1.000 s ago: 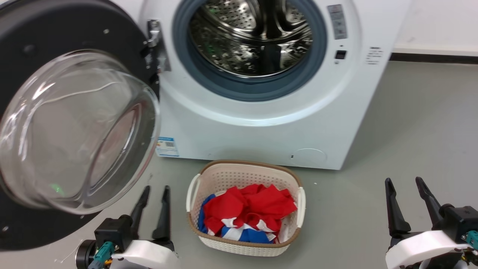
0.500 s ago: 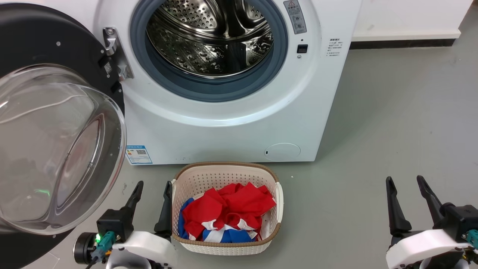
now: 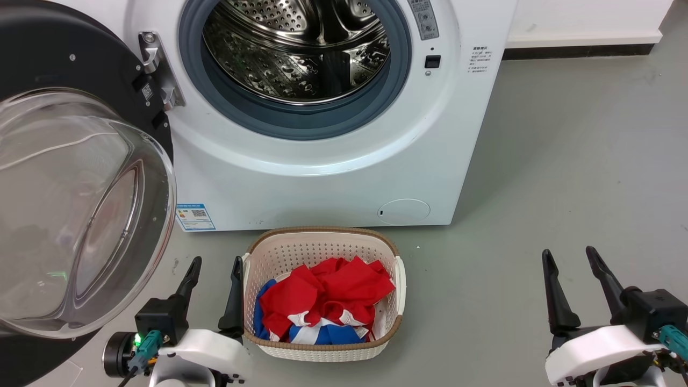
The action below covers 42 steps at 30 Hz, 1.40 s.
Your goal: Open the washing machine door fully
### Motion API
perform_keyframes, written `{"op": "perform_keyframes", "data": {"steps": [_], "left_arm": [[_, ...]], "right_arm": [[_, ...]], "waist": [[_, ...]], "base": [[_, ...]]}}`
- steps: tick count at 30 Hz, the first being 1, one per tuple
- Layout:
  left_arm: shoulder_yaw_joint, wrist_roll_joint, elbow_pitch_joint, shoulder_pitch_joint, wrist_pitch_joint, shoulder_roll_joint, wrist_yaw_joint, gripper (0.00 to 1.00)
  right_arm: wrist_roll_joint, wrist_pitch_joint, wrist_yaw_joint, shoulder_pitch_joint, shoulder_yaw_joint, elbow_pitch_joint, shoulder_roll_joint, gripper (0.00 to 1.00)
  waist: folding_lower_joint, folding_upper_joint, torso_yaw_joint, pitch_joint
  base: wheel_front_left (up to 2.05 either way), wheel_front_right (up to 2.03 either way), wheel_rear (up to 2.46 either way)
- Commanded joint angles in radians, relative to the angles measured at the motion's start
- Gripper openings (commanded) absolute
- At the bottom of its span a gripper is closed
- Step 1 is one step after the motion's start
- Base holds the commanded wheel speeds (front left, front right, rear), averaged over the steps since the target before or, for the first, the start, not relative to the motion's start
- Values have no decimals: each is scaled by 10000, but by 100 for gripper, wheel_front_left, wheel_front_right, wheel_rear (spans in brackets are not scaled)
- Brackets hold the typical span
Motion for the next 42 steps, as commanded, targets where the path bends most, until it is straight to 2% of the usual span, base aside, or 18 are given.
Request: {"op": "perform_keyframes", "data": {"steps": [1,12,13,16,42], "left_arm": [[-9,-51,24,-98,-68,12,37,100],[-24,-158,139,-203,-119,83,64,100],[-10,-138,134,-68,-73,46,42,0],[20,-242,338,34,-14,-14,30,0],[845,-4691,216,-85,1167,-330,-435,0]], "right_arm": [[-19,-33,-3,-49,14,19,10,100],[33,-74,-3,-86,74,121,10,100],[6,-17,0,-26,59,109,0,0],[78,-5,0,63,80,314,4,0],[5339,495,0,-447,29,1017,-149,0]], "waist": [[0,0,4,-9],[0,0,-16,9],[0,0,-16,12],[0,0,-15,13],[0,0,75,-75]], "base": [[0,0,0],[0,0,0],[0,0,0],[0,0,0],[0,0,0]]}}
